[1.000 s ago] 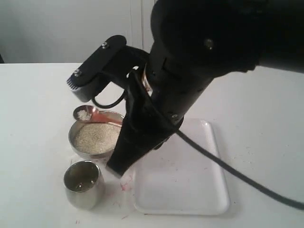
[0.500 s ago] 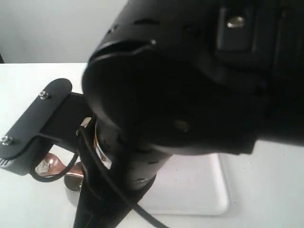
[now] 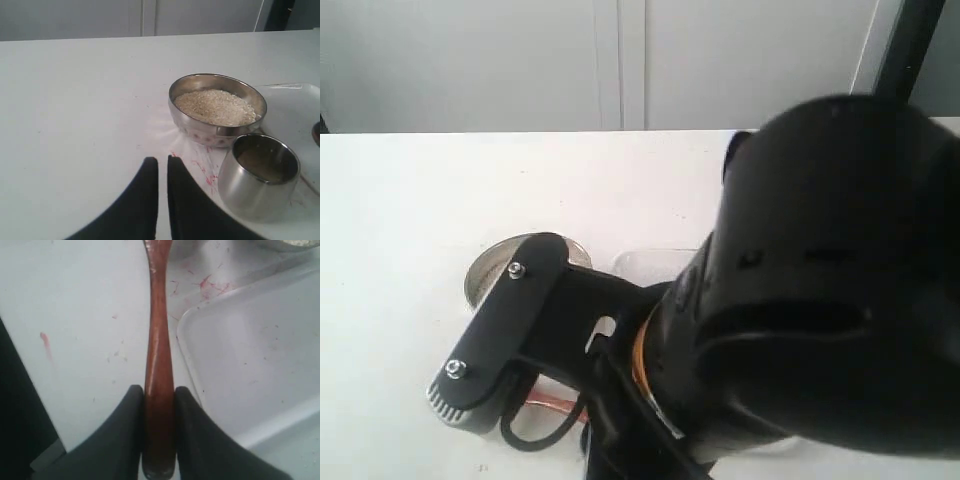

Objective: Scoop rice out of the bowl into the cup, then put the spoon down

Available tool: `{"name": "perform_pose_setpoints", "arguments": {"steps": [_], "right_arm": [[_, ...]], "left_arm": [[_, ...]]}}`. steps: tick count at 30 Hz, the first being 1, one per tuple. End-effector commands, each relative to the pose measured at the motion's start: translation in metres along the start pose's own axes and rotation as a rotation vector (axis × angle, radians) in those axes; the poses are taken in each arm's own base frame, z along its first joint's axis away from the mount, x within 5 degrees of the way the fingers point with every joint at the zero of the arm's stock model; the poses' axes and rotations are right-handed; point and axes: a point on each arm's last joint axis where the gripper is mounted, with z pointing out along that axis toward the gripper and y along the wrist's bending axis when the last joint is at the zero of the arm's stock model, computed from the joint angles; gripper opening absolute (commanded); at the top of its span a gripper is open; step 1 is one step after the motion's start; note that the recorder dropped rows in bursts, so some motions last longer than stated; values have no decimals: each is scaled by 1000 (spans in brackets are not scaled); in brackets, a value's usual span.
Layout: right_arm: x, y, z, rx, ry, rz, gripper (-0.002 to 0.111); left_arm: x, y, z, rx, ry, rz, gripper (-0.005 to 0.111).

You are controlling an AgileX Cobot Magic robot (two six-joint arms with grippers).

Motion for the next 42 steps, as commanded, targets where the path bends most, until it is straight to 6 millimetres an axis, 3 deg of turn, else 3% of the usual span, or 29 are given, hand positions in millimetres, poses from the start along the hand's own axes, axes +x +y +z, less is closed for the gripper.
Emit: {"name": "perform_pose_setpoints", "arguments": {"steps": [1,17,24,42], "right_arm": [[2,-1,9,40,-76,16,0],[4,-8,54,228,-20,-141,0],[11,-9,61,259,-10,-165,0],[8,-18,58,367,-10,-319,0]], "left_arm": [[-2,-1,0,9,-8,-6,14],[-2,-1,0,9,-8,-6,14],[-2,-1,0,9,-8,-6,14],[-2,-1,0,9,-8,-6,14]]}}
